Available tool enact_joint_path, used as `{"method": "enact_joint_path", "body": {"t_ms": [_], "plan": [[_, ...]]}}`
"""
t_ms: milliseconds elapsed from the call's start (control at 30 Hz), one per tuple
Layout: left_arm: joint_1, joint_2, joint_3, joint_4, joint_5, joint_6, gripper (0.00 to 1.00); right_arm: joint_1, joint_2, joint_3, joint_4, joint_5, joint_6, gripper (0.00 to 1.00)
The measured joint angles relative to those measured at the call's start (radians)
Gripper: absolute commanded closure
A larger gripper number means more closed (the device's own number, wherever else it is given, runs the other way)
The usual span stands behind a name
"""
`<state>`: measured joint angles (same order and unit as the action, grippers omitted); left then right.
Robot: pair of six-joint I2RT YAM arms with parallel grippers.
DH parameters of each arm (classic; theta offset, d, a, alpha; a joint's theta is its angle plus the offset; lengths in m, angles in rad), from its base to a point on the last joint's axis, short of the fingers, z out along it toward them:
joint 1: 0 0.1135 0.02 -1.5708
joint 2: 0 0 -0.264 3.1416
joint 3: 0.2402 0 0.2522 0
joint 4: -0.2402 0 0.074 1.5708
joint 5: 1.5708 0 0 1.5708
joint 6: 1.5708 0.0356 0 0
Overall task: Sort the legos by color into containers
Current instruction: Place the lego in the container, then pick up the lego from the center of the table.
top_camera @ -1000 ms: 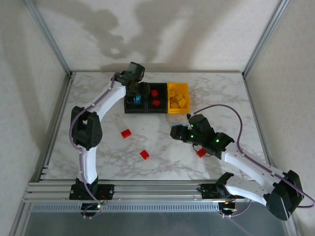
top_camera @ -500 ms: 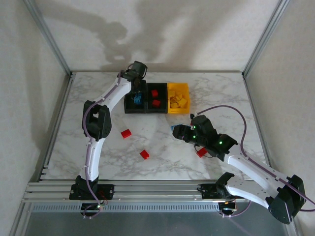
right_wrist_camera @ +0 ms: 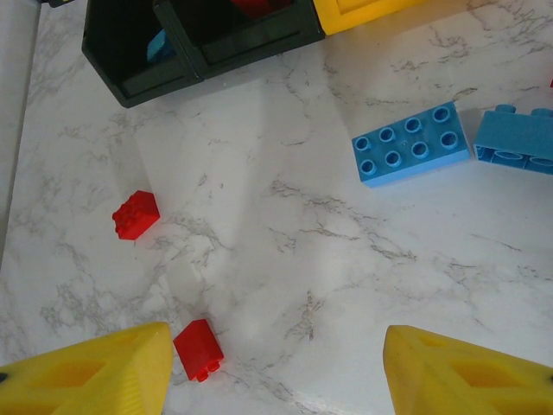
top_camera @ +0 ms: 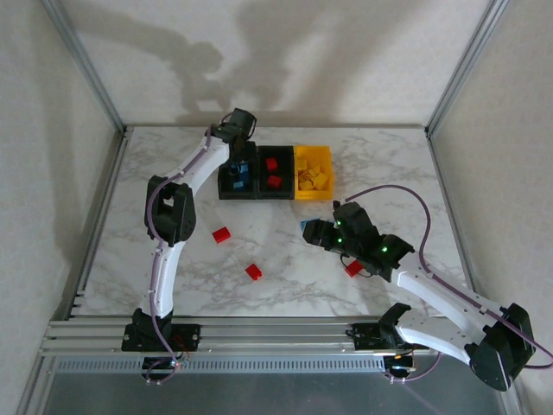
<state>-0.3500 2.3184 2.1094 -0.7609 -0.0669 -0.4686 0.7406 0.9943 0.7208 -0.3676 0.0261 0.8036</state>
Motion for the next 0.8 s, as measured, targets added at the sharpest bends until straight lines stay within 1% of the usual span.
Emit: {"method": "enact_joint_path", "body": {"t_ms": [133, 233, 433, 567, 800], "plan": [[-0.005, -0.026, -0.013, 0.002, 0.009, 0.000, 0.26, 0.000, 0.006, 0.002, -0.005, 0.003, 0.000, 0.34], [-0.017, -0.106, -0.085, 0.011, 0.015, 0.000, 0.26, 0.000, 0.014, 0.017, -0.030, 0.018, -0.004, 0.33], [-0.058, -0.346, -0.301, 0.084, 0.039, 0.000, 0.26, 0.000, 0.028, 0.062, -0.075, 0.064, -0.004, 0.32], [-0.097, -0.487, -0.468, 0.144, 0.062, 0.000, 0.26, -0.020, 0.032, 0.084, -0.111, 0.085, -0.006, 0.33], [-0.204, -0.608, -0.733, 0.227, 0.106, -0.006, 0.25, -0.127, 0.082, 0.098, -0.174, 0.110, -0.021, 0.30]]}}
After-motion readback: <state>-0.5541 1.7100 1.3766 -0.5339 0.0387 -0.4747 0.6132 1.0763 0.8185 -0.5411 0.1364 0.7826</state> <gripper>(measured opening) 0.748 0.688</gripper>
